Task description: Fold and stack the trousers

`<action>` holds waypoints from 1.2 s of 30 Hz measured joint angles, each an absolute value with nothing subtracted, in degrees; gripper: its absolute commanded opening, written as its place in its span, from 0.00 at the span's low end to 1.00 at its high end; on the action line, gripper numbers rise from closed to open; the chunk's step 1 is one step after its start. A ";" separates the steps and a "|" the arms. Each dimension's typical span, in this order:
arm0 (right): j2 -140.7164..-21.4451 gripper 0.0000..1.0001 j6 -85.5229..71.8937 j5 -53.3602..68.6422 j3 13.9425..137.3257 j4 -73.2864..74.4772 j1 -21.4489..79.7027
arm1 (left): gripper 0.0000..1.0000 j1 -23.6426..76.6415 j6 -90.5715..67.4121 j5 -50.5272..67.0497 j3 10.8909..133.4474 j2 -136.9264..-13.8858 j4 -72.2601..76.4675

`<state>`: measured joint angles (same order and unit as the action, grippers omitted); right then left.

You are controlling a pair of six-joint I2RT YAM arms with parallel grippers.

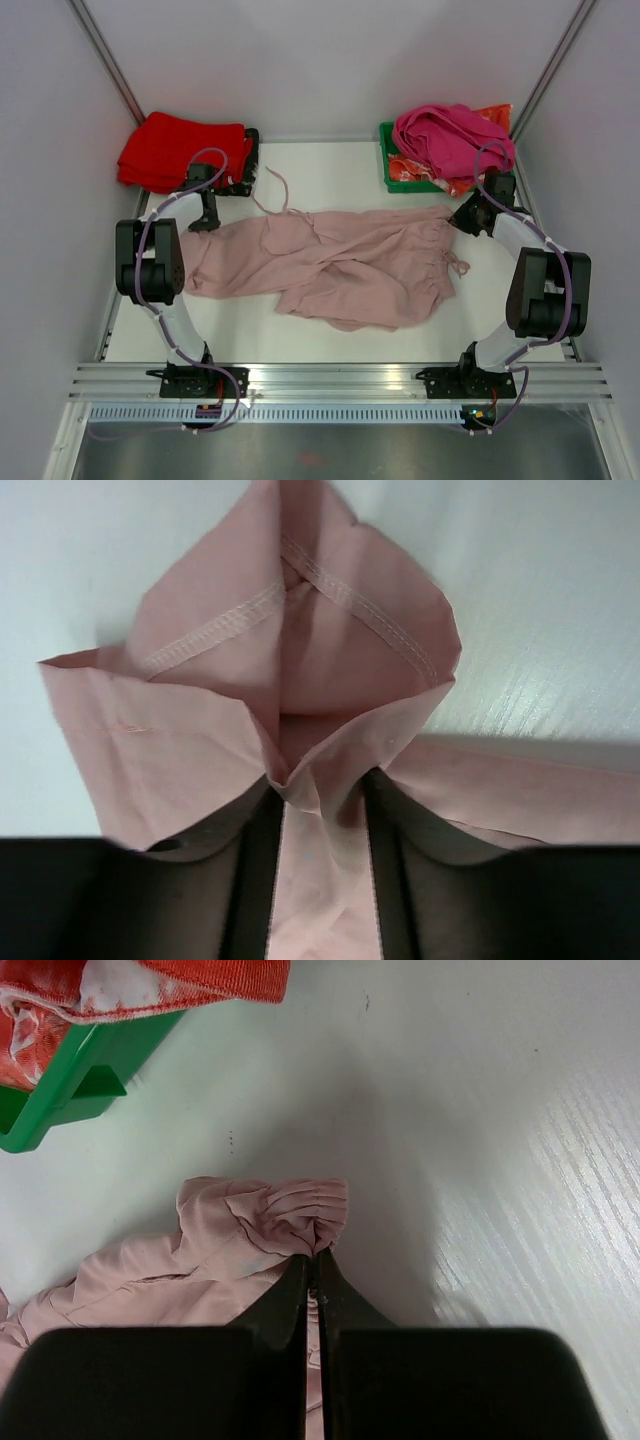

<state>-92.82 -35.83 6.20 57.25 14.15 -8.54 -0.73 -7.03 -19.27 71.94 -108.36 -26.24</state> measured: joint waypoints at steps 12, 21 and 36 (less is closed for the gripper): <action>-92.82 0.00 -36.77 6.15 57.23 13.69 -8.56 | 0.02 -14.98 -19.57 -17.34 58.96 -78.94 -18.79; -92.82 0.00 -37.87 6.15 57.23 13.10 -10.57 | 0.03 -30.59 -29.76 -3.81 39.20 -62.24 -6.33; -92.71 0.00 -35.97 5.26 60.93 13.72 -13.54 | 0.76 -28.60 -28.42 -0.97 48.99 -66.02 -15.51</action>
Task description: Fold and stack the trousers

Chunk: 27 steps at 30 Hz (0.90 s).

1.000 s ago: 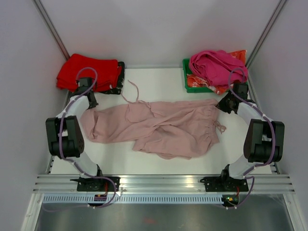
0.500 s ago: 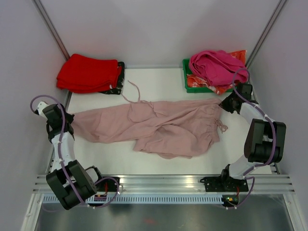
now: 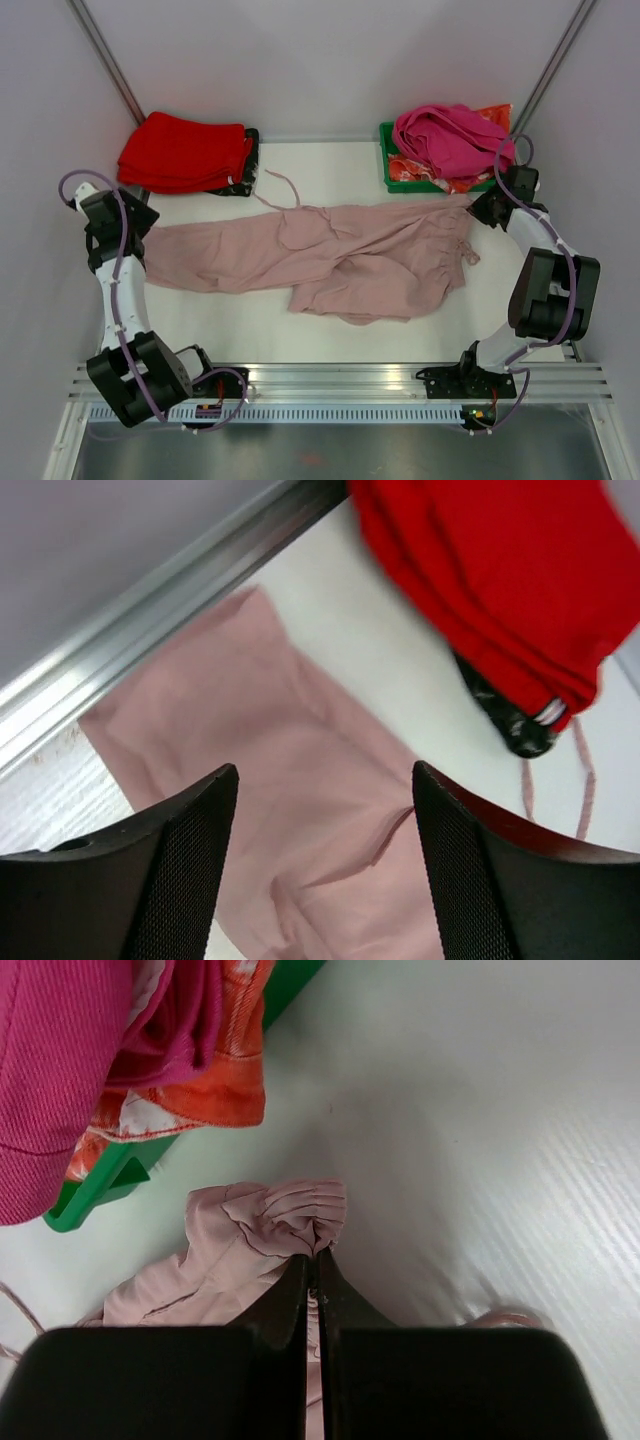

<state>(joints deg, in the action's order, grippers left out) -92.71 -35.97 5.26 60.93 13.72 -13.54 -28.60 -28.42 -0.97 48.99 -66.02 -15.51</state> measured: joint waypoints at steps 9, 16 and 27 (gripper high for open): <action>-90.32 0.00 -35.86 5.08 61.01 14.85 -19.09 | 0.76 -11.66 -21.41 -2.81 63.00 -70.57 -17.43; -88.53 0.00 -35.77 4.95 60.99 15.38 -19.88 | 0.77 -8.93 -21.63 -4.58 62.70 -88.05 -21.23; -88.18 0.00 -35.79 5.76 60.14 15.44 -19.92 | 0.67 -10.09 -18.90 -10.57 69.97 -105.30 -23.44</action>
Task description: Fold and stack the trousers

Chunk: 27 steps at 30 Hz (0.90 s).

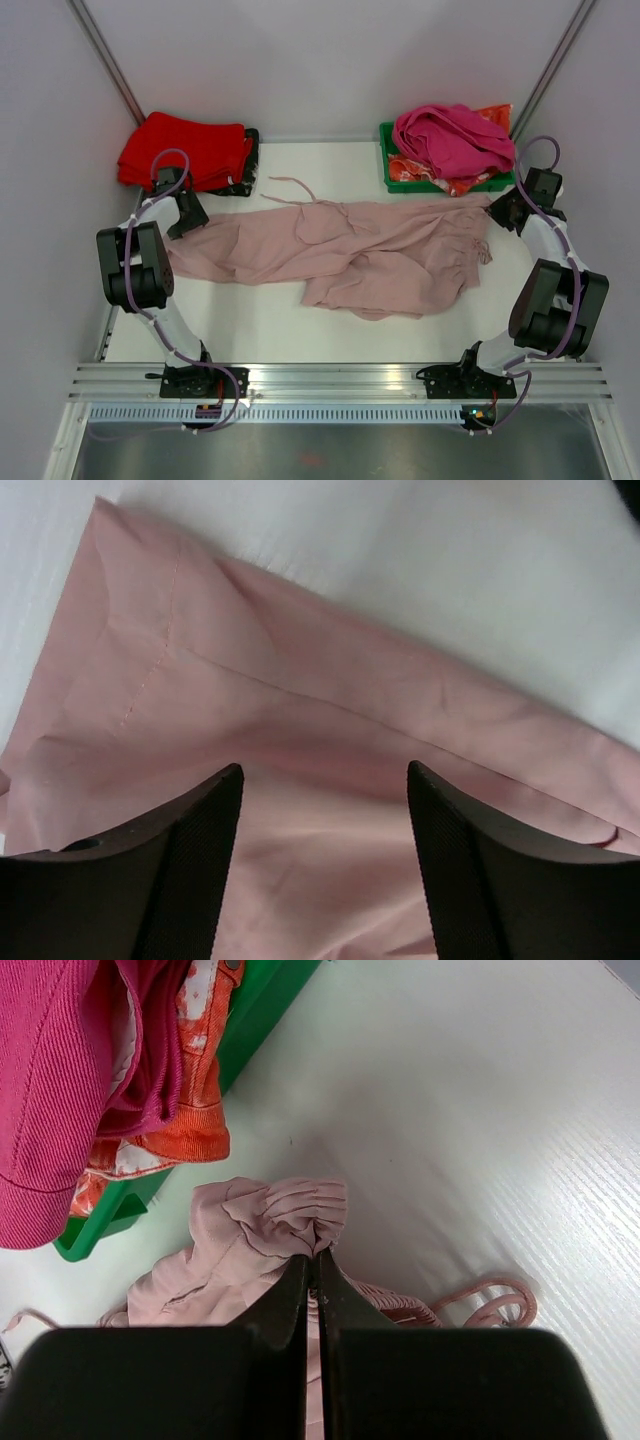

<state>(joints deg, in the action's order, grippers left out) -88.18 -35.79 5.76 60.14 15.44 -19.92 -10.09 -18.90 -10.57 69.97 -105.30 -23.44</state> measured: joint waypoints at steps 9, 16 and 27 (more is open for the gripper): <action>-88.18 0.00 -35.79 5.76 59.70 15.42 -20.05 | 0.02 -11.03 -17.69 -7.05 65.82 -105.41 -17.80; -88.18 0.00 -35.29 7.11 59.99 15.00 -20.10 | 0.02 -11.03 -17.69 -5.87 65.89 -103.28 -13.02; -90.72 0.00 -32.38 7.75 66.65 11.88 -20.12 | 0.10 -11.18 -17.65 -5.72 71.29 -93.41 -3.53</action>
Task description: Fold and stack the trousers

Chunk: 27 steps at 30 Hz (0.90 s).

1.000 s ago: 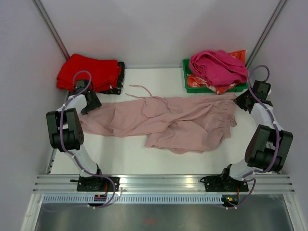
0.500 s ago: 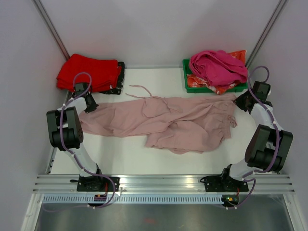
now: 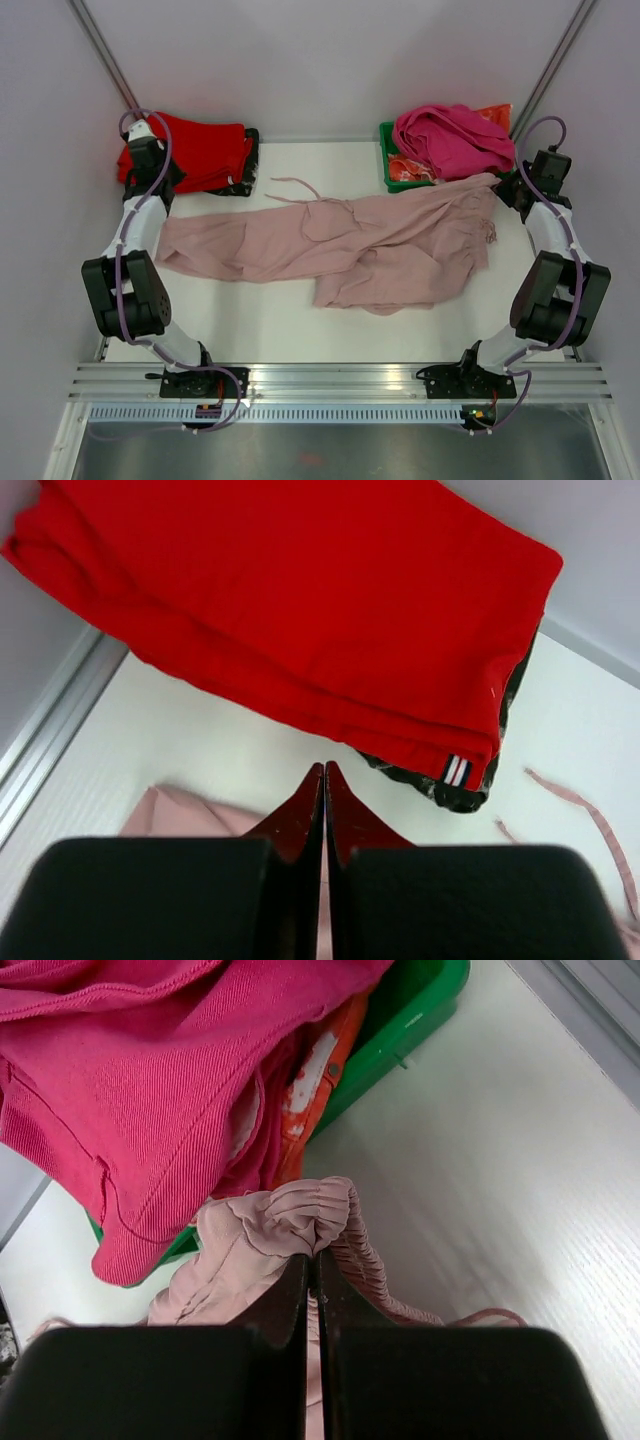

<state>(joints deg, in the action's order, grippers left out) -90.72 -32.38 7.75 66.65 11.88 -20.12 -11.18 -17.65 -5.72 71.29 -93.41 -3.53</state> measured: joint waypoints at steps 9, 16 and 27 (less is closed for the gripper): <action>-94.48 0.00 -31.22 9.34 67.72 11.64 -20.14 | 0.98 -11.88 -20.43 -11.49 69.65 -92.18 -16.69; -94.96 0.00 -31.68 11.22 67.61 11.05 -20.18 | 0.94 -19.81 -22.98 -11.86 62.57 -92.60 -21.85; -95.85 0.00 -32.80 11.84 66.87 10.00 -20.27 | 0.74 -20.45 -23.03 -5.67 59.57 -98.76 -17.41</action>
<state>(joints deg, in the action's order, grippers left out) -95.85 -32.80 11.84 66.87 10.00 -20.27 -20.45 -23.03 -5.67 59.57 -98.76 -17.41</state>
